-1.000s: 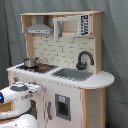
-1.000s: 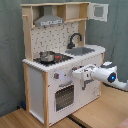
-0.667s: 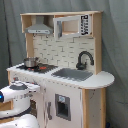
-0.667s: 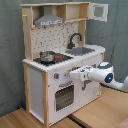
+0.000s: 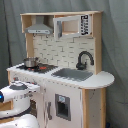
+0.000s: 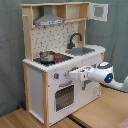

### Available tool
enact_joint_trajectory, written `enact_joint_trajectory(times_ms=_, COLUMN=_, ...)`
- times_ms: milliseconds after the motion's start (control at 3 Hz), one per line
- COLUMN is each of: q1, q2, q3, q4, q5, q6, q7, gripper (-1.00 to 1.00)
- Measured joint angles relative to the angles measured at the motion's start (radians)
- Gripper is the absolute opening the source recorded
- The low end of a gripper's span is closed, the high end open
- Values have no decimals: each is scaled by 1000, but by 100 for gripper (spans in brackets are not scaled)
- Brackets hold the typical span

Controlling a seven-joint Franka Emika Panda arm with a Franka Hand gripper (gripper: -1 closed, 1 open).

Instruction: Play with the kitchen

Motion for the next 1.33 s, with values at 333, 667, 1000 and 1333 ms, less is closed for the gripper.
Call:
enact_joint_trajectory(times_ms=333, q1=2, q2=2, q3=-1, q4=-19, q5=1, q6=-7, q7=107, gripper=-100)
enact_joint_trajectory(times_ms=667, q1=2, q2=7, q3=-1, q4=-19, q5=2, q6=-7, q7=220, gripper=-100)
enact_joint_trajectory(times_ms=1000, q1=2, q2=9, q3=-1, q4=-18, q5=3, q6=-7, q7=327, gripper=-100)
enact_joint_trajectory(times_ms=1333, q1=2, q2=9, q3=-1, q4=-19, q5=3, q6=-6, q7=438, gripper=-100)
